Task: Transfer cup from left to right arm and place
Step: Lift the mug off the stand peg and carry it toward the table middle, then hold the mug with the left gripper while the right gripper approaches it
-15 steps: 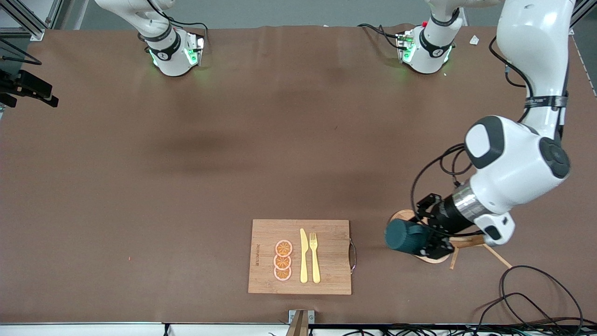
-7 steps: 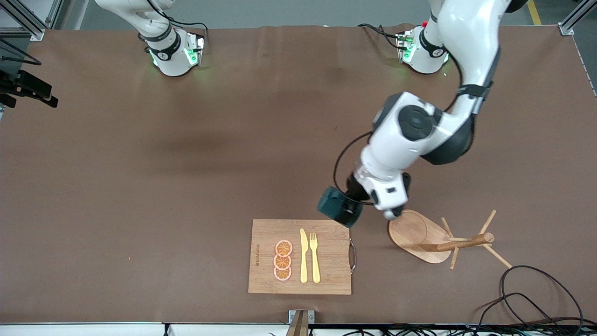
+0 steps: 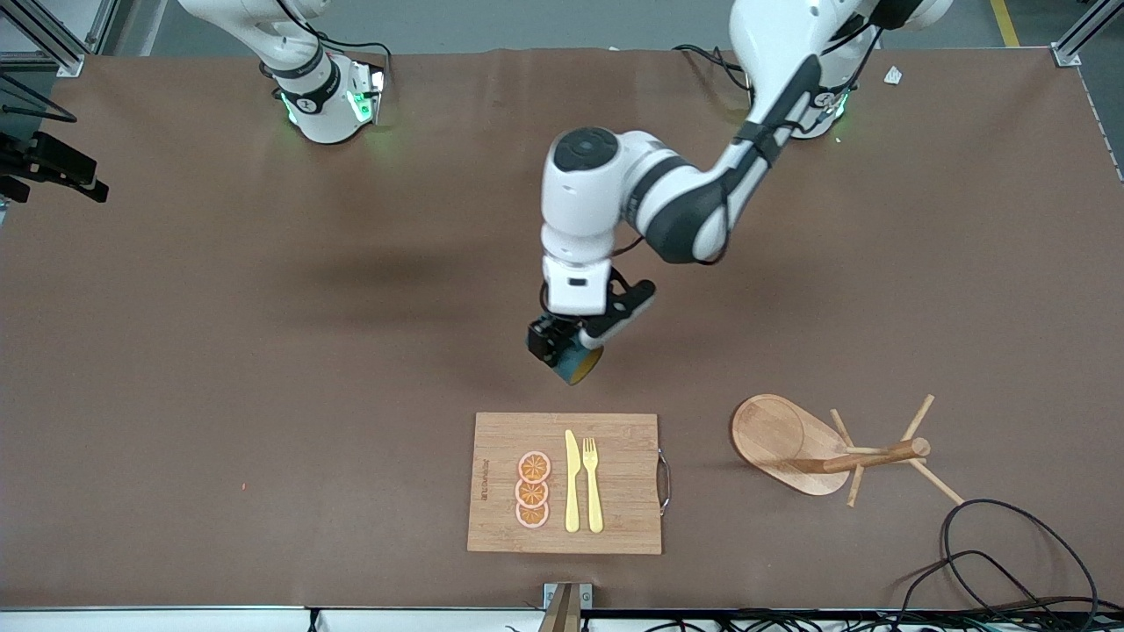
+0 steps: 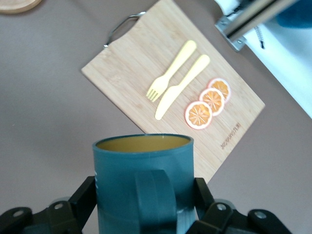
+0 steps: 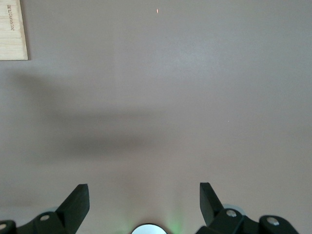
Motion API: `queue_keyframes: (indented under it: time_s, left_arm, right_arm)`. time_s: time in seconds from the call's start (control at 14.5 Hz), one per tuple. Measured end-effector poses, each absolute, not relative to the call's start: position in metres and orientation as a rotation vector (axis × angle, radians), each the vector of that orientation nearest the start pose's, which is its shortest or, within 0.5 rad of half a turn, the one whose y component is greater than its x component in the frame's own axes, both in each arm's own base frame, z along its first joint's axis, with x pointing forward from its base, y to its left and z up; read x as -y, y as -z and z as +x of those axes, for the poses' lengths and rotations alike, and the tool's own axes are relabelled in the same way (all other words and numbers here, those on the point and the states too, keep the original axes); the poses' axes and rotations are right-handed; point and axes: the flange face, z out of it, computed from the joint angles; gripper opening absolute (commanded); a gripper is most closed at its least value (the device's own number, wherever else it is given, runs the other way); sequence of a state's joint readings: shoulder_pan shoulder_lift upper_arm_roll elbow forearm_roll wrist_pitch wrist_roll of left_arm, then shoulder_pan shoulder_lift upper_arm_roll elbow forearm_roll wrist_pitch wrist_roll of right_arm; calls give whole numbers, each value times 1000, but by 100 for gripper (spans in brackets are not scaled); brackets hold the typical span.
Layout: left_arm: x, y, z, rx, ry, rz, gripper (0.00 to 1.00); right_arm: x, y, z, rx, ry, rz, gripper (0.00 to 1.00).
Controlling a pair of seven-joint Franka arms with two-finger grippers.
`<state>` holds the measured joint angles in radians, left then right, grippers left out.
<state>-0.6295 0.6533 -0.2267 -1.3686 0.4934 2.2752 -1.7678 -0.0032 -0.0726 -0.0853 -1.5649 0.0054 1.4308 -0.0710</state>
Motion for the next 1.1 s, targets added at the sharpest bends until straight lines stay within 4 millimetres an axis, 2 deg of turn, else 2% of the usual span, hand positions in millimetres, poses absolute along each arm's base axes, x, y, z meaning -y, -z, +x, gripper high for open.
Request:
queue_keyframes:
  time_s: [0.21,0.48,0.76,0.89,1.1]
  left_arm:
    - [566,-341,503,895,751,-3066,67]
    - [596,-308,471,620,967,-3007,67]
    - [622,-276,438,388,1285,-2879,66]
    - [633,-267,424,319,1460,-2835,65]
    - [642,-244,411,215,1738,-2767,63]
  right_arm:
    - [47,-654,516,-26,-95,-3124,100]
    - [47,-624,535,-28,-171,-3122,100]
    - [50,-615,542,-35,-188,-3122,100]
    - [58,-600,551,-56,-217,-3121,100]
    - [75,-566,567,-103,-282,-3114,100]
